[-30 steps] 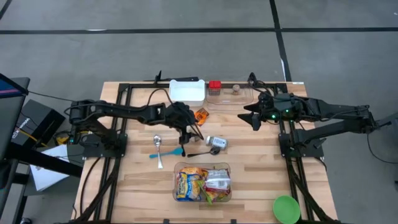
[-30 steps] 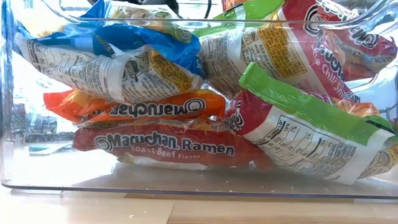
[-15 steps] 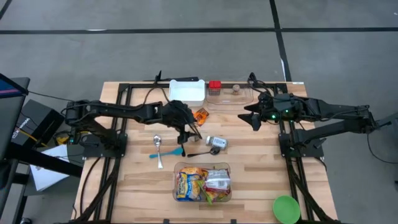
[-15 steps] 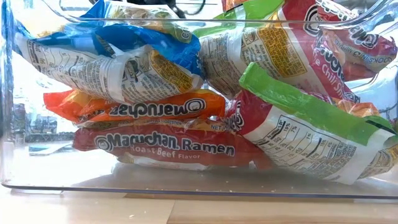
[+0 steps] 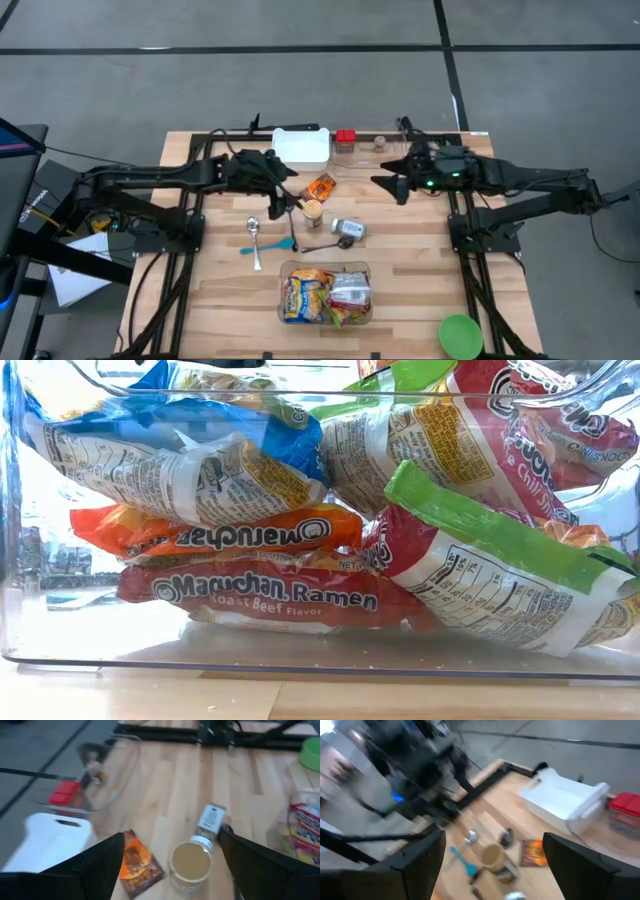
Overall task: Pick & Place Food Item
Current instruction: Put the gold seasoning into the top transparent bin
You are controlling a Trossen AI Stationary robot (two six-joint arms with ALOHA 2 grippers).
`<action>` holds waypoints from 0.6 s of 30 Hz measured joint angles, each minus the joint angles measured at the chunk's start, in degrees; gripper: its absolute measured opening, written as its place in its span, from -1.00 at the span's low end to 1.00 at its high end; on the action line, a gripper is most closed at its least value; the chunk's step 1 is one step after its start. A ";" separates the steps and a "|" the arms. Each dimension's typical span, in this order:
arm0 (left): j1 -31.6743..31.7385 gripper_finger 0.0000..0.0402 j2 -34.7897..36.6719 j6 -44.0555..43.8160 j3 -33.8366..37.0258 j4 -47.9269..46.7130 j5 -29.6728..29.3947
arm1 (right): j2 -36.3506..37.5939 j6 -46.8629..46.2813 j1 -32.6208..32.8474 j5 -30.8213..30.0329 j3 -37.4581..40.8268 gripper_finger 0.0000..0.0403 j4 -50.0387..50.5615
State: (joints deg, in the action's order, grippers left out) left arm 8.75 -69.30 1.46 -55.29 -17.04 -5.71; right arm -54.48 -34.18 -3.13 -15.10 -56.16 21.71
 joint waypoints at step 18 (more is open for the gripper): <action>0.00 0.56 9.80 -0.03 0.02 -7.59 -6.82 | -27.74 -12.57 -11.48 34.21 -10.16 0.62 -20.15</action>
State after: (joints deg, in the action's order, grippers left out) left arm 8.75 -59.50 1.43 -55.27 -24.63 -12.53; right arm -82.22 -46.75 -14.60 19.11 -66.31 1.55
